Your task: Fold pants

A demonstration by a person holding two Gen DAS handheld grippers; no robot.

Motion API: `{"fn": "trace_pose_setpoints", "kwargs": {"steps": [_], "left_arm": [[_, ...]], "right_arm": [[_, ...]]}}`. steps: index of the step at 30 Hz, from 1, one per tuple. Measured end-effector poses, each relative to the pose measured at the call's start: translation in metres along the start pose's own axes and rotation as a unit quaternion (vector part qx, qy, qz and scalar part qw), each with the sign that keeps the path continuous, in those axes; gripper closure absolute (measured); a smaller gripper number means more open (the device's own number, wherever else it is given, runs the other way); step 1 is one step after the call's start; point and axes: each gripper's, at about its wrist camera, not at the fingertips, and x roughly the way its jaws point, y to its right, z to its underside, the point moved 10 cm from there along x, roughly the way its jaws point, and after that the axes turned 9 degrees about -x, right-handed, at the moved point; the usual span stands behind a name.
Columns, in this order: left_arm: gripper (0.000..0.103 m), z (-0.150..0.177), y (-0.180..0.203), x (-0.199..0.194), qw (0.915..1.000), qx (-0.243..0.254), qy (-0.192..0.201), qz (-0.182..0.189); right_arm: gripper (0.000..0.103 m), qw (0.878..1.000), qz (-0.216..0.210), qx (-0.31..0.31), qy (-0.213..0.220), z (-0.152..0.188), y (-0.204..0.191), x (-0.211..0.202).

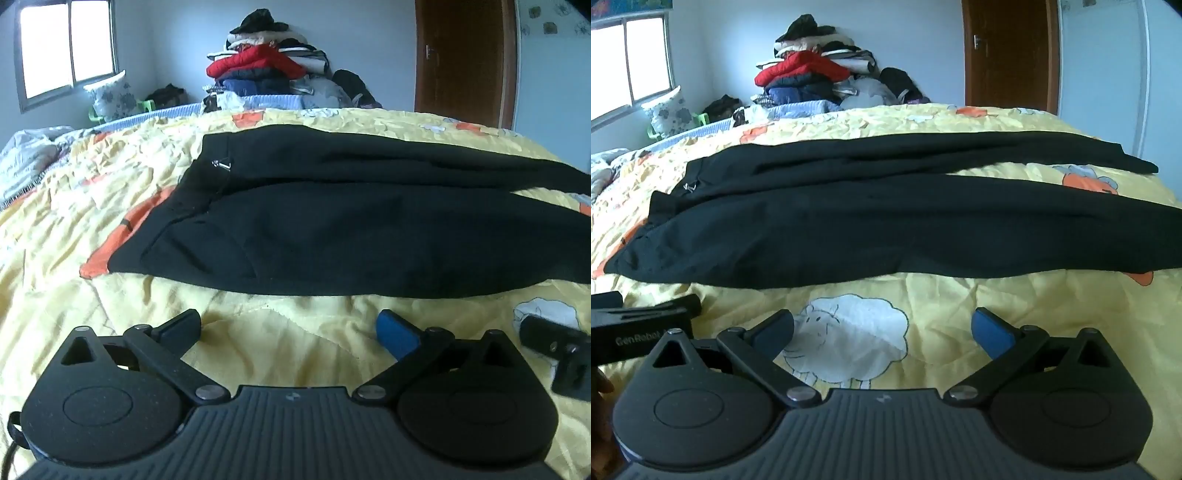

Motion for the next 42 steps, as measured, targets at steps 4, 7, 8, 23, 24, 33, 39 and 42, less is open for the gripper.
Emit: {"fn": "trace_pose_setpoints", "kwargs": {"steps": [4, 7, 8, 23, 24, 33, 39, 42], "left_arm": [[0.0, 0.001, -0.004, 0.003, 0.9998, -0.014, -0.008, 0.009], [0.0, 0.002, -0.002, 0.002, 0.9996, -0.022, -0.013, 0.011], [0.0, 0.002, -0.002, 0.002, 0.9996, -0.022, -0.013, 0.012], [0.0, 0.004, 0.0, 0.001, 0.9996, -0.024, -0.014, 0.012], [0.0, 0.004, 0.0, 0.001, 0.9996, -0.024, -0.014, 0.012], [0.0, 0.003, -0.001, 0.001, 0.9996, -0.023, -0.013, 0.012], [0.0, 0.003, -0.001, 0.001, 0.9996, -0.023, -0.013, 0.012], [0.0, 0.003, -0.002, 0.002, 0.9996, -0.023, -0.013, 0.013]], "right_arm": [[0.0, 0.999, 0.018, -0.034, -0.009, 0.005, -0.018, -0.005], [0.0, 0.999, 0.008, -0.034, -0.012, 0.004, -0.008, -0.001], [0.0, 0.999, 0.007, -0.034, -0.011, 0.004, -0.008, -0.002], [0.0, 0.999, 0.012, -0.036, -0.013, 0.002, -0.013, 0.004], [0.0, 0.999, 0.012, -0.036, -0.014, 0.002, -0.013, 0.004], [0.0, 0.999, 0.012, -0.036, -0.012, 0.002, -0.012, 0.004], [0.0, 0.999, 0.008, -0.035, -0.026, 0.006, -0.014, 0.003], [0.0, 0.999, 0.006, -0.033, -0.024, 0.006, -0.014, 0.003]]}}
